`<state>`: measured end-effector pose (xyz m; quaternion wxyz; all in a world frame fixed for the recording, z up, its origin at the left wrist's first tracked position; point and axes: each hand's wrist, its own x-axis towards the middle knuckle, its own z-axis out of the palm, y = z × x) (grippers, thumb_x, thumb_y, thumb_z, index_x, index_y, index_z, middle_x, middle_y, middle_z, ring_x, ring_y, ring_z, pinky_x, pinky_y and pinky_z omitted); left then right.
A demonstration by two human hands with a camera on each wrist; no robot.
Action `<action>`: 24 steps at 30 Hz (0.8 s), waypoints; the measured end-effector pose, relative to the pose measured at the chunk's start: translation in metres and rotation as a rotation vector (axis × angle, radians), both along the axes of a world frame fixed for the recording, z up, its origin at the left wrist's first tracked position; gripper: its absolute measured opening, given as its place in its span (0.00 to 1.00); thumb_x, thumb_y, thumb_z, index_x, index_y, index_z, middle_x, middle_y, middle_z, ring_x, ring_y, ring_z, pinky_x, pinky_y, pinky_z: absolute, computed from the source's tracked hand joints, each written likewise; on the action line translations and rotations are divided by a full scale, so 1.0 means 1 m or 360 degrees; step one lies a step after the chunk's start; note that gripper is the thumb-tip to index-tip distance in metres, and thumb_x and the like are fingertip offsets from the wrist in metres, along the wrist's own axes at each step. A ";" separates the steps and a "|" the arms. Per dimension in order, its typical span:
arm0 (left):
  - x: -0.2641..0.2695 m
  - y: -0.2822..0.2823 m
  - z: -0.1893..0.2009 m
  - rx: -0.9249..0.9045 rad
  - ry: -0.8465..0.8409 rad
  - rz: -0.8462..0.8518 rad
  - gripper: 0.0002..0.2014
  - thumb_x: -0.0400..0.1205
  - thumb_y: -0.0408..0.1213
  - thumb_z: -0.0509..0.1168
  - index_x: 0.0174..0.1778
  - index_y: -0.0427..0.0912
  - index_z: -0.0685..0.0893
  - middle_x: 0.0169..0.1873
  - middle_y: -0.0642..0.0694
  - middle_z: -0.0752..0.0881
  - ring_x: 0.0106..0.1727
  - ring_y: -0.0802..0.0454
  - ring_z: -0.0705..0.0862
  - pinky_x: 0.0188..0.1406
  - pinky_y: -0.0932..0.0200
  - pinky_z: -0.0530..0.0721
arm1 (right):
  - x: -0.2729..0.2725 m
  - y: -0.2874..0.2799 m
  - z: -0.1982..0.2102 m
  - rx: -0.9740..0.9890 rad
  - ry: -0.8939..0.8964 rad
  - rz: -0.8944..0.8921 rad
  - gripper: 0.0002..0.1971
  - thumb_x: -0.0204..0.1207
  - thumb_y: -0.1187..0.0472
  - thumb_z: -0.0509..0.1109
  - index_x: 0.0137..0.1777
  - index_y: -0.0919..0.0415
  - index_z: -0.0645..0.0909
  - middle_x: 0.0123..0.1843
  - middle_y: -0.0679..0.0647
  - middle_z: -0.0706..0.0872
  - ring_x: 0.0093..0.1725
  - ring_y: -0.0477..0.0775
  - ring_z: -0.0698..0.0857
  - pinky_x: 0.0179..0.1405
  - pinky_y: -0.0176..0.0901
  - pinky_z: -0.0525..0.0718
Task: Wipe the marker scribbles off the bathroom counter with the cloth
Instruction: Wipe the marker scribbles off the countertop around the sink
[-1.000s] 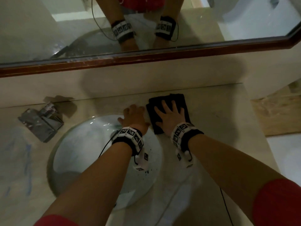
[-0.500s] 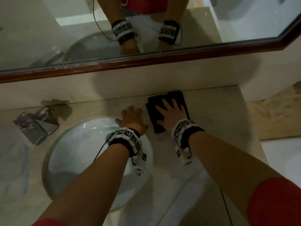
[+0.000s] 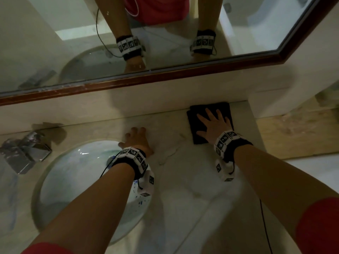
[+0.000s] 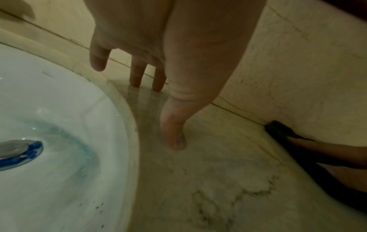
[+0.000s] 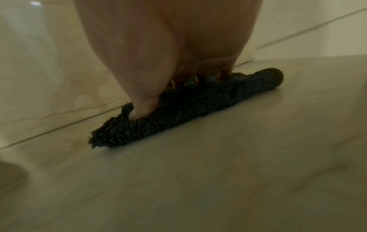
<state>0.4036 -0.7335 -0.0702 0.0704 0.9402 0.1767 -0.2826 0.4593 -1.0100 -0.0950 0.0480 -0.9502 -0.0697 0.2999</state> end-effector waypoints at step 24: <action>-0.013 -0.004 -0.004 -0.0031 -0.0099 0.0113 0.41 0.69 0.46 0.78 0.76 0.61 0.65 0.81 0.52 0.58 0.82 0.40 0.57 0.74 0.21 0.57 | -0.046 -0.102 -0.001 -0.0084 0.0000 -0.0191 0.38 0.79 0.32 0.56 0.84 0.34 0.40 0.87 0.45 0.36 0.85 0.63 0.39 0.82 0.66 0.51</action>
